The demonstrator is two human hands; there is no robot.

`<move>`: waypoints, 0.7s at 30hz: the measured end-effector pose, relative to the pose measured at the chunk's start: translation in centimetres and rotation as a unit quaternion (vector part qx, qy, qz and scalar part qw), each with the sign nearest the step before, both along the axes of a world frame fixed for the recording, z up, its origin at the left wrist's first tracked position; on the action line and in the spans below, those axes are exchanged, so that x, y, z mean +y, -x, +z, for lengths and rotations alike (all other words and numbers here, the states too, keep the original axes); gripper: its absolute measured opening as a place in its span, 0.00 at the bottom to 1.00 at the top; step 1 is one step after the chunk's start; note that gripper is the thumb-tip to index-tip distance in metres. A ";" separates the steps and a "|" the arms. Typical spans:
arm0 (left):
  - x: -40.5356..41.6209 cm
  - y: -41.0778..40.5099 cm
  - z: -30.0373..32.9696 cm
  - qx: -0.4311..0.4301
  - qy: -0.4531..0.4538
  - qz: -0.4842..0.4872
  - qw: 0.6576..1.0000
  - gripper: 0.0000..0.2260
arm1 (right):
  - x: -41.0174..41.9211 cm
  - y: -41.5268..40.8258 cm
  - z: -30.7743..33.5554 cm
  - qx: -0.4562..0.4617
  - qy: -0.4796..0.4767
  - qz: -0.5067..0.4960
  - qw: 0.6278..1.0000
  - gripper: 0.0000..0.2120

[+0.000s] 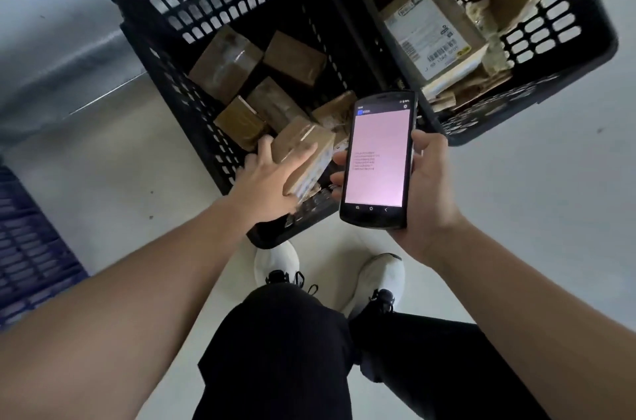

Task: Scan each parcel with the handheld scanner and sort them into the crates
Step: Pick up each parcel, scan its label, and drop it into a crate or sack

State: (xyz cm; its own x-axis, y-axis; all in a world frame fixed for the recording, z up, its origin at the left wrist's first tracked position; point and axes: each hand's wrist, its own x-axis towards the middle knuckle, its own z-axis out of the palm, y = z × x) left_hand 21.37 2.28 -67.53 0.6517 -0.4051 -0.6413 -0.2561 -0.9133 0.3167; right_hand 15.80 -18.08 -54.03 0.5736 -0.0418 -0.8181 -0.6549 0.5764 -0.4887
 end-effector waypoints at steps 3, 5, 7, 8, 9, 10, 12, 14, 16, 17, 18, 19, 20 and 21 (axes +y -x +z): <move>0.7 -1.0 4.4 0.015 0.054 0.058 0.997 0.40 | 0.3 0.6 4.2 0.003 -0.024 -0.016 1.000 0.32; 1.0 -1.8 8.4 0.016 0.080 0.089 0.993 0.37 | 0.7 1.1 7.7 -0.002 -0.037 -0.024 0.999 0.32; 1.3 -2.7 13.2 0.028 0.122 0.134 0.983 0.35 | 1.0 1.6 11.8 -0.010 -0.039 -0.017 0.999 0.32; 1.4 -3.1 15.8 0.031 0.144 0.152 0.977 0.33 | 1.2 1.7 14.0 -0.014 -0.038 -0.013 0.999 0.31; 1.6 -3.4 18.5 0.031 0.163 0.162 0.973 0.32 | 1.3 1.7 16.4 -0.020 -0.039 -0.010 0.999 0.32; 1.9 -3.8 21.3 0.031 0.179 0.165 0.969 0.31 | 1.4 1.7 18.8 -0.028 -0.041 -0.008 0.999 0.32; 2.4 -4.5 27.1 0.023 0.208 0.163 0.964 0.30 | 1.5 1.3 23.7 -0.046 -0.042 -0.002 0.998 0.32; 2.8 -5.1 32.5 -0.008 0.239 0.169 0.956 0.29 | 1.6 0.9 28.8 -0.066 -0.043 0.008 0.997 0.33; 3.0 -5.4 37.7 -0.037 0.270 0.186 0.944 0.26 | 1.6 0.4 33.9 -0.093 -0.028 0.024 0.995 0.34; 3.0 -5.6 40.2 -0.041 0.288 0.196 0.936 0.25 | 1.5 0.2 36.4 -0.106 -0.016 0.035 0.994 0.33; 2.9 -5.8 42.7 -0.040 0.308 0.206 0.928 0.25 | 1.4 0.1 38.9 -0.118 -0.008 0.045 0.992 0.33; 2.8 -5.8 45.4 -0.043 0.328 0.212 0.919 0.25 | 1.3 0.1 41.4 -0.130 -0.003 0.053 0.990 0.33; 2.7 -5.9 47.9 -0.054 0.338 0.213 0.915 0.26 | 1.1 0.2 43.7 -0.142 -0.004 0.059 0.988 0.33; 2.6 -5.8 50.4 -0.068 0.342 0.211 0.913 0.28 | 0.9 0.3 46.0 -0.156 -0.008 0.064 0.986 0.32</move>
State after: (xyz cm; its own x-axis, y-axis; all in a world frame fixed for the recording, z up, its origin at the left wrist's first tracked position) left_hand 27.16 4.90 -17.18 0.8971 -0.3748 -0.2340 -0.0065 -0.5406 0.8413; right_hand 15.51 -17.20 -8.03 0.7970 0.0591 -0.6010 -0.5423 0.5081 -0.6692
